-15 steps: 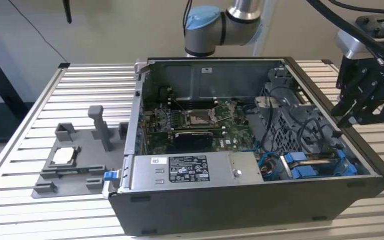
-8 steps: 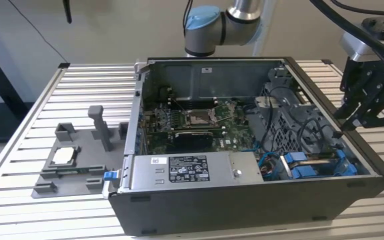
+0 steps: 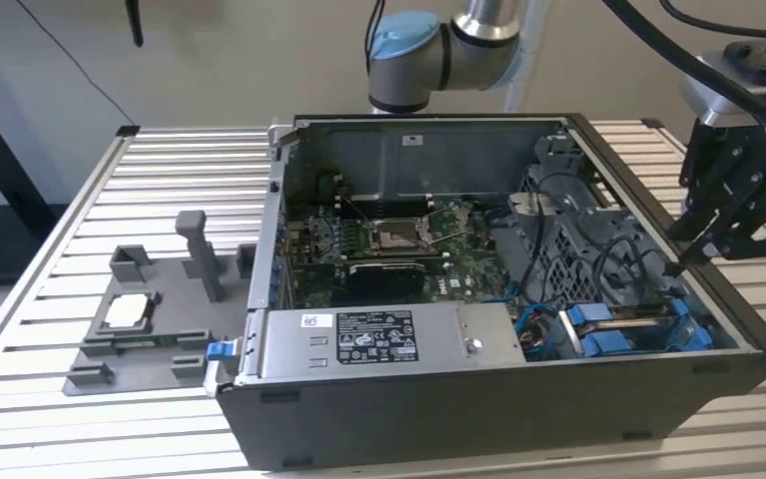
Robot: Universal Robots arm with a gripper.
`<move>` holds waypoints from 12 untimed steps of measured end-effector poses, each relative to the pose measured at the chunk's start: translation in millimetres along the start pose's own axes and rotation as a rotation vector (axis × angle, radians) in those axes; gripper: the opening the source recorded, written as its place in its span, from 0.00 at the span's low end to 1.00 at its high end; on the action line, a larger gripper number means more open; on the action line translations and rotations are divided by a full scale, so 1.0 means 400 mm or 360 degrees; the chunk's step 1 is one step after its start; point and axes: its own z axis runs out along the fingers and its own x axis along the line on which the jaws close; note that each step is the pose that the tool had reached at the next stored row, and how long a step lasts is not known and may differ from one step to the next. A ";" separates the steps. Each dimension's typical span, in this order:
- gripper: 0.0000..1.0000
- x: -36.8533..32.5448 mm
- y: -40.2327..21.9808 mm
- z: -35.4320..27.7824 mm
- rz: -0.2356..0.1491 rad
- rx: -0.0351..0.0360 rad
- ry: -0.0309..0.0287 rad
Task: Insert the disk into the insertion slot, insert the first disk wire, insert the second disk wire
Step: 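Insert the second disk wire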
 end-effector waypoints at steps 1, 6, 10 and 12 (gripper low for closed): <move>0.33 0.000 -0.001 0.002 0.0004 -0.0002 0.00006; 0.33 0.004 -0.007 0.011 0.0020 -0.0021 0.00047; 0.33 0.007 -0.014 0.014 0.0032 -0.0055 0.00102; 0.33 0.009 -0.018 0.016 0.0036 -0.0068 0.00124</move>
